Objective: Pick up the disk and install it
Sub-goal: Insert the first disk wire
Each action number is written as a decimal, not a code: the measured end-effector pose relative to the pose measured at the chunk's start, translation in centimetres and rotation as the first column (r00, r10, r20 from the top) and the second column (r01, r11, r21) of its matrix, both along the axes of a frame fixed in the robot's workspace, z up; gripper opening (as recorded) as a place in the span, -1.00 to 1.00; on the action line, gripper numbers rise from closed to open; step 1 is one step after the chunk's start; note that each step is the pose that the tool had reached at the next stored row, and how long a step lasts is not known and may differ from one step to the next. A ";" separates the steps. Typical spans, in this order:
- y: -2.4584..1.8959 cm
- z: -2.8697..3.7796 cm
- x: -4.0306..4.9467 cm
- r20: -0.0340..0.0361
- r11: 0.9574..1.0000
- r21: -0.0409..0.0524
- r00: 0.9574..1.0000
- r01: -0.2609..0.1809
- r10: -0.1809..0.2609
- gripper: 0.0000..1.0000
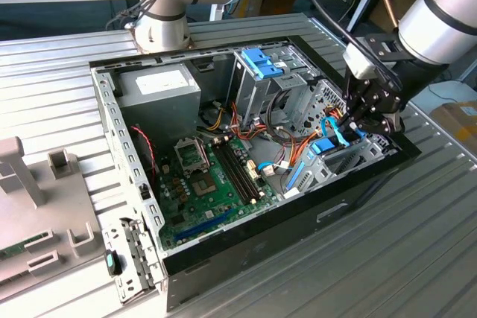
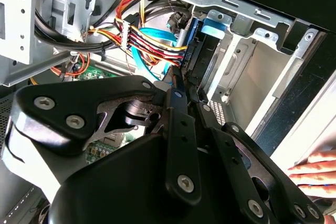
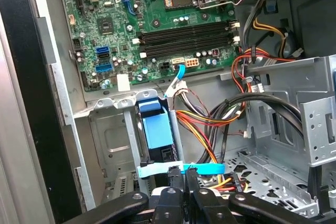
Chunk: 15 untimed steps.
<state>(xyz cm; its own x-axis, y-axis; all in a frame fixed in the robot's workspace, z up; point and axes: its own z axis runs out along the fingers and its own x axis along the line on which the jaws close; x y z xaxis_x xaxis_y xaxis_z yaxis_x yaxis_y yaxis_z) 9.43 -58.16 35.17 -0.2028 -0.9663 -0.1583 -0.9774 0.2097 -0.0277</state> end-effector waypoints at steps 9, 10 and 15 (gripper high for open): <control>-0.06 -0.15 -0.15 0.000 1.000 0.000 1.000 0.008 -0.008 -0.70; -0.06 -0.15 -0.15 0.000 1.000 0.000 1.000 0.008 -0.008 -0.70; -0.06 -0.20 -0.15 0.000 1.000 0.000 1.000 0.008 -0.008 -0.70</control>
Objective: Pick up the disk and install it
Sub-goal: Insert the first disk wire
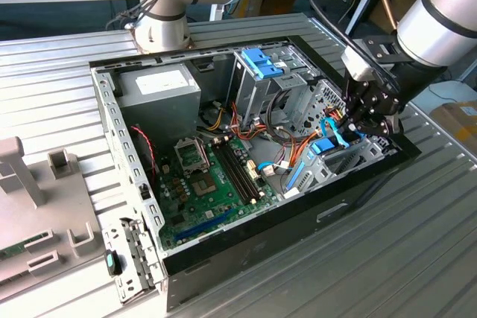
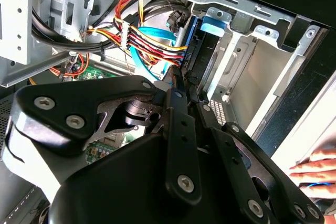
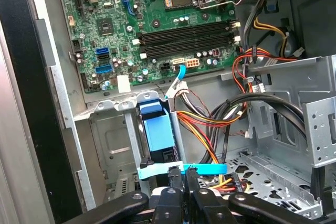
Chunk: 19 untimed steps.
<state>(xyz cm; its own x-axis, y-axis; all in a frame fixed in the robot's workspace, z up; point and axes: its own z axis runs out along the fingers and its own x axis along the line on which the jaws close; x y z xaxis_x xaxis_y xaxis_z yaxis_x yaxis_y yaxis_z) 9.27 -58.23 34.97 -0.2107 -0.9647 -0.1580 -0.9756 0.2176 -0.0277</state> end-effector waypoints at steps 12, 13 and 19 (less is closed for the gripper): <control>0.00 -0.09 -0.04 0.000 1.000 -0.001 1.000 0.000 0.000 -0.70; 0.00 -0.10 -0.07 0.000 1.000 -0.001 1.000 0.000 0.000 -0.70; 0.00 -0.07 -0.08 0.001 1.000 -0.001 1.000 0.018 -0.018 -0.70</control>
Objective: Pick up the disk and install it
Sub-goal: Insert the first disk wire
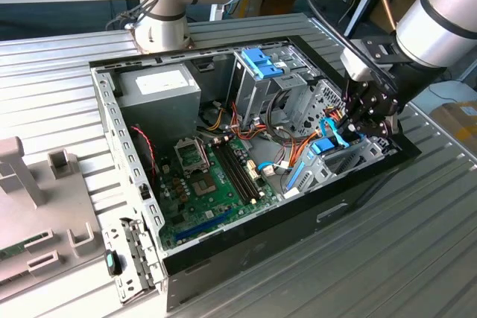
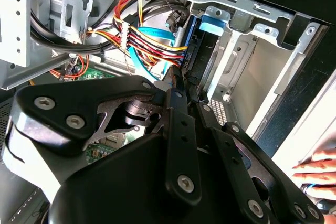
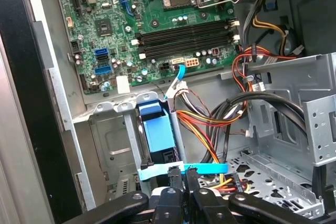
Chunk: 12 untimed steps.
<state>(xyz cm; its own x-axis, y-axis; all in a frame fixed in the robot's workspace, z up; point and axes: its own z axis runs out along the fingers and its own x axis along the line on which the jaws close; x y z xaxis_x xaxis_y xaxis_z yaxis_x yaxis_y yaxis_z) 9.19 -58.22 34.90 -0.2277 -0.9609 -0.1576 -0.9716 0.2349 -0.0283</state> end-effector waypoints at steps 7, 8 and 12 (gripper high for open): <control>0.00 0.01 -0.12 0.000 1.000 0.000 1.000 0.001 -0.001 -0.70; 0.00 0.01 -0.13 0.000 1.000 0.000 1.000 0.001 -0.001 -0.70; 0.00 -0.01 -0.13 0.000 1.000 0.000 1.000 0.003 -0.003 -0.70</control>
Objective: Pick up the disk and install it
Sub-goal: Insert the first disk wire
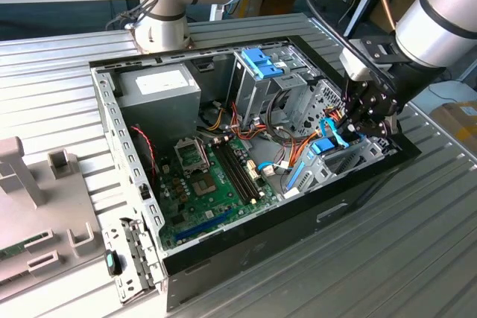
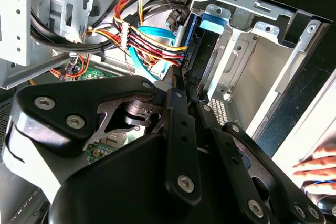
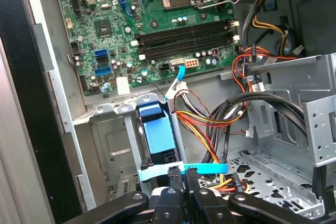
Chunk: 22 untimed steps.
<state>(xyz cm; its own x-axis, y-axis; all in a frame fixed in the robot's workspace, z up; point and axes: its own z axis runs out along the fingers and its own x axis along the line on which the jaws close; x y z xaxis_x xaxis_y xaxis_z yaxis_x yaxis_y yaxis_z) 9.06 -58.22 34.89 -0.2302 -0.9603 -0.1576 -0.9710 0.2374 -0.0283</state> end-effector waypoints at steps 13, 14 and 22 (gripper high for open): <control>-0.01 -0.12 0.08 0.000 1.000 0.000 1.000 0.007 -0.007 -0.70; -0.01 -0.12 0.08 0.000 1.000 0.000 1.000 0.007 -0.007 -0.70; -0.01 -0.30 0.10 0.000 1.000 0.000 1.000 0.009 -0.009 -0.70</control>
<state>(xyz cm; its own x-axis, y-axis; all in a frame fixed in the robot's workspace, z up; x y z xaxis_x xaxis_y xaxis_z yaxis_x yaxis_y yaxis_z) 9.16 -58.24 34.59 -0.2387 -0.9583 -0.1572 -0.9688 0.2460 -0.0284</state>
